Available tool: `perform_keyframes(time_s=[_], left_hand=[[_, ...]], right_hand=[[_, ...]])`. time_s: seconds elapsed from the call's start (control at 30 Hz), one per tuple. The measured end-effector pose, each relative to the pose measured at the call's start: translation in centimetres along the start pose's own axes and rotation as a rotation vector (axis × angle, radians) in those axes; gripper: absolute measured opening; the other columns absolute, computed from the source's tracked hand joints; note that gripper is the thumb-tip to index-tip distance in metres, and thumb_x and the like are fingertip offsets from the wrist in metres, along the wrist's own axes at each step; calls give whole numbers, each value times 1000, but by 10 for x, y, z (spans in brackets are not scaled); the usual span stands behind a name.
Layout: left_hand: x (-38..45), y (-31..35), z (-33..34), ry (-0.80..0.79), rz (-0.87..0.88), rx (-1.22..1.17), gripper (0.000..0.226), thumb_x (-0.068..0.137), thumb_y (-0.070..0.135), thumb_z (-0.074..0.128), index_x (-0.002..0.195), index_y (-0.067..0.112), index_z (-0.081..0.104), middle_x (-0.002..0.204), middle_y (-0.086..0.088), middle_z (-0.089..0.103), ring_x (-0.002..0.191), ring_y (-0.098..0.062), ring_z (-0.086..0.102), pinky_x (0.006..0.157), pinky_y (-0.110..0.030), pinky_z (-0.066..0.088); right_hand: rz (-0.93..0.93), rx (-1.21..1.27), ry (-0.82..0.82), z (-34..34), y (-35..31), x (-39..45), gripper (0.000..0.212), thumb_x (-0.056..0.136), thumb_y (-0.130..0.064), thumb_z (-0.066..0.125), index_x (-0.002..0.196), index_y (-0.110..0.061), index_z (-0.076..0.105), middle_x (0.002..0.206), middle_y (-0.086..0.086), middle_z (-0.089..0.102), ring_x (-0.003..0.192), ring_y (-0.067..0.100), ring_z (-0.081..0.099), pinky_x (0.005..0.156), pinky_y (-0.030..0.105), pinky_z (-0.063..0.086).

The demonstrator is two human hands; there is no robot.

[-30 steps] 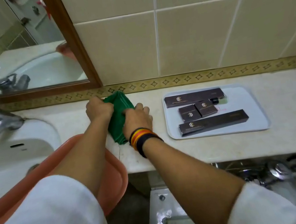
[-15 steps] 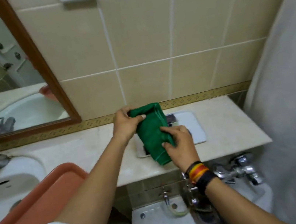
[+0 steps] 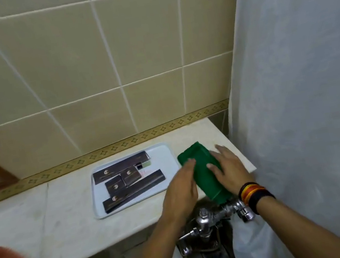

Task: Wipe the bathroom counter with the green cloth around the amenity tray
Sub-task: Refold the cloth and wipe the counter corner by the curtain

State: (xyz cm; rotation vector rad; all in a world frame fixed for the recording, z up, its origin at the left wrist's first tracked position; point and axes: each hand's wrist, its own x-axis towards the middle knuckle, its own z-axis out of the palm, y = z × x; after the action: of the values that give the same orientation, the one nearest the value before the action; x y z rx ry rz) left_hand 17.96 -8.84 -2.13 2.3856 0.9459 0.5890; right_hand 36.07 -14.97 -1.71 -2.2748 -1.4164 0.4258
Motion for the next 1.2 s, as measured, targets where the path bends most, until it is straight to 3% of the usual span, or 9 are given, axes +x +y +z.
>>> perform_keyframes(time_s=[0.1, 0.23, 0.4, 0.6, 0.73, 0.83, 0.93, 1.07, 1.2], left_hand=[[-22, -28, 11, -285, 321, 300, 66, 98, 12, 57, 160, 14, 33, 166, -11, 34, 151, -26, 38, 123, -31, 25], [-18, -53, 18, -266, 435, 361, 70, 92, 14, 54, 159, 7, 33, 168, -12, 27, 156, -25, 27, 127, -36, 21], [-16, -58, 21, -340, 402, 358, 72, 95, 16, 43, 163, 13, 21, 172, -6, 13, 160, -19, 10, 129, -36, 13], [-18, -49, 18, -379, 319, 362, 71, 98, 18, 43, 164, 16, 16, 172, -2, 6, 160, -18, 5, 128, -39, 18], [-18, -47, 21, -323, 345, 390, 73, 89, 18, 55, 159, 12, 36, 167, -8, 29, 155, -23, 29, 120, -40, 37], [-16, -50, 23, -290, 367, 417, 78, 85, 17, 62, 159, 11, 36, 167, -8, 29, 155, -23, 28, 123, -41, 30], [-19, -54, 24, -316, 353, 407, 78, 89, 16, 57, 161, 12, 29, 170, -7, 23, 158, -21, 20, 127, -39, 22], [-17, -57, 28, -311, 360, 413, 70, 95, 19, 47, 161, 12, 28, 170, -9, 23, 158, -22, 21, 128, -39, 21], [-19, -47, 21, -340, 301, 341, 62, 101, 20, 42, 161, 14, 30, 169, -5, 25, 158, -20, 21, 129, -37, 20]], right_hand=[[-208, -159, -111, 30, -9, 27, 60, 107, -44, 24, 163, -27, 18, 172, -2, 4, 159, 21, 2, 128, 47, 8], [-222, -250, -106, 45, -4, 91, 61, 105, -45, 14, 163, -27, 16, 172, -6, 7, 159, 16, 2, 127, 51, 4], [-91, -280, -73, 21, 22, 153, 59, 108, -43, 16, 163, -25, 18, 172, -4, 6, 159, 18, 3, 126, 54, -2], [173, -290, -3, 13, 52, 61, 65, 104, -46, 7, 163, -20, 14, 172, 1, 9, 159, 25, 6, 126, 56, 7], [-35, -296, -34, 45, 7, 56, 63, 104, -41, 10, 163, -20, 20, 171, 1, 16, 158, 23, 13, 127, 51, 10], [-169, -271, -73, 42, -6, 117, 60, 106, -39, 15, 163, -22, 19, 172, -3, 13, 159, 19, 8, 127, 52, 5], [-98, -252, -64, 25, 18, 159, 58, 107, -42, 17, 163, -25, 20, 172, -5, 11, 159, 19, 8, 126, 56, 2], [86, -247, 50, 20, 56, 132, 59, 107, -43, 17, 163, -23, 21, 172, -3, 14, 158, 24, 13, 125, 58, 8], [-16, -282, 10, 23, 51, 53, 59, 107, -42, 20, 163, -25, 22, 172, -3, 12, 158, 23, 11, 127, 53, 4]])
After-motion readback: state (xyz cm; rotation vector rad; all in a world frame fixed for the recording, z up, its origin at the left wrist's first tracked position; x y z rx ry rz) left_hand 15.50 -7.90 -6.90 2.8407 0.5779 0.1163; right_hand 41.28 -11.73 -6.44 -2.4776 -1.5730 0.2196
